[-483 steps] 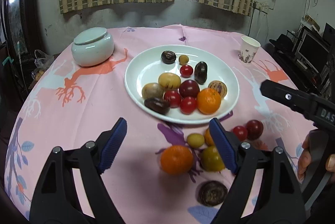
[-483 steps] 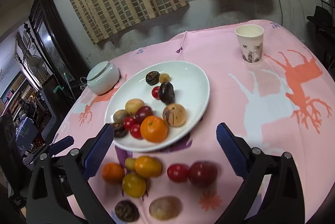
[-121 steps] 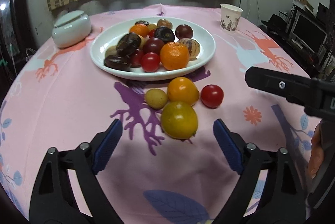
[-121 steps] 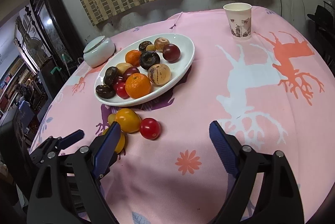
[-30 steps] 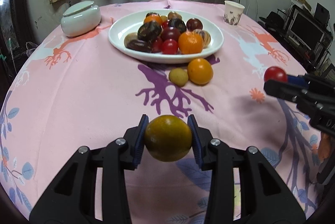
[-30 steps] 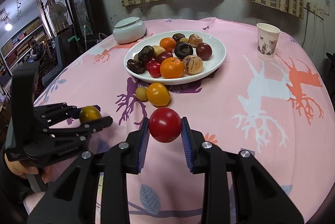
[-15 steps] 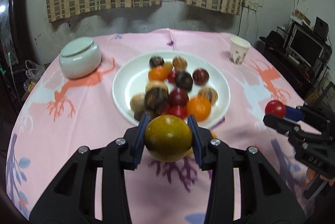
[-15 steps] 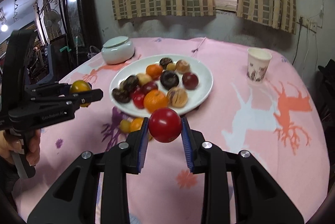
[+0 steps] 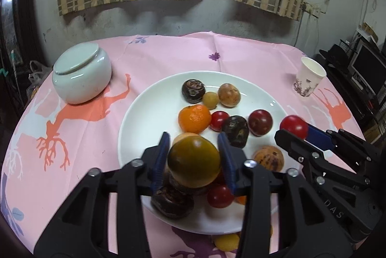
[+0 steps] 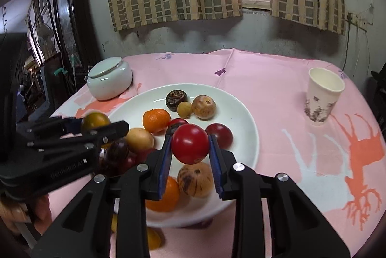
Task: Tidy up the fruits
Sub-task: 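Carry the yellow-green fruit and cherry tomato onto the white plate and open both tools, then grasp an orange tomato with the right tool while the left tool grasps a small yellow-green fruit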
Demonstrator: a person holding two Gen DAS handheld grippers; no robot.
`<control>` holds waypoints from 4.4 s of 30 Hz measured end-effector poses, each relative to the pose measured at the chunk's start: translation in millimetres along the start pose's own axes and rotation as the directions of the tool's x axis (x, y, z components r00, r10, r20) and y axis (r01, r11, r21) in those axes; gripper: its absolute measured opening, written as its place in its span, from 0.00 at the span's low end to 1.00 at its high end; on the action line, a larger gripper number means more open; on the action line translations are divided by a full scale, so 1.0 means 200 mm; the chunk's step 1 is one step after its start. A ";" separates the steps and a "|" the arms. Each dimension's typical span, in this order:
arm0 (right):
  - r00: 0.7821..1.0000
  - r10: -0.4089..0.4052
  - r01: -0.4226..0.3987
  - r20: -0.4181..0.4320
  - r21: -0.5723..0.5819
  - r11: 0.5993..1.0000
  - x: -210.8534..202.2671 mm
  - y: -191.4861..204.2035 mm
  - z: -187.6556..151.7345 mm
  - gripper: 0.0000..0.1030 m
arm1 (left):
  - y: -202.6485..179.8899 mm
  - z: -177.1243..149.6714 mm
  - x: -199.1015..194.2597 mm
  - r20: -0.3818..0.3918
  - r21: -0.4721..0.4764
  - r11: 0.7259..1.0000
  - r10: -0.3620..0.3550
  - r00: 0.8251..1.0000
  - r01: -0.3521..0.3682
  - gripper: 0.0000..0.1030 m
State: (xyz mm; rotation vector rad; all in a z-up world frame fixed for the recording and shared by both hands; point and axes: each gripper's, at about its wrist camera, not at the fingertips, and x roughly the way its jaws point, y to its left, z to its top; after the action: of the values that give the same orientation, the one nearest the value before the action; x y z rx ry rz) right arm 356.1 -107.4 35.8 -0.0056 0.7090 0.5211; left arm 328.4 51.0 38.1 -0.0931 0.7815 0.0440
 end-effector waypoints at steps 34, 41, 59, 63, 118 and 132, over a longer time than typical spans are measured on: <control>0.993 0.005 -0.009 -0.118 -0.038 0.999 -0.30 0.12 -0.37 0.58 | 0.62 -0.42 -0.66 0.090 -0.125 0.991 0.063 0.994 -0.051 0.90; 0.987 0.018 -0.037 -0.159 -0.118 0.992 -0.24 0.21 -0.41 0.58 | 0.43 -0.46 -0.56 0.056 -0.027 1.000 0.011 0.998 -0.010 0.90; 0.969 0.078 -0.100 -0.233 -0.084 0.991 -0.03 0.25 -0.38 0.40 | 0.22 -0.53 -0.47 -0.005 0.056 0.998 -0.033 0.999 0.033 0.90; 0.972 0.066 -0.084 -0.226 -0.074 0.994 -0.07 0.23 -0.39 0.39 | 0.20 -0.54 -0.47 -0.011 0.067 0.997 -0.033 0.999 0.034 0.90; 0.978 0.043 -0.073 -0.203 -0.145 0.987 -0.26 0.10 -0.46 0.53 | -0.08 -0.55 -0.20 -0.090 0.221 0.973 -0.045 0.995 0.064 0.90; 0.983 0.066 -0.087 -0.173 -0.119 0.989 -0.33 0.04 -0.42 0.60 | -0.15 -0.53 -0.05 -0.140 0.170 0.980 -0.084 0.987 0.107 0.33</control>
State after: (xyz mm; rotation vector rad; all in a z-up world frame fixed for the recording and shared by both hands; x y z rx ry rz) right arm 257.6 -144.8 13.7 -0.1422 0.8432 0.6442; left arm 249.5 10.1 -28.5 0.0361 0.9088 -0.1243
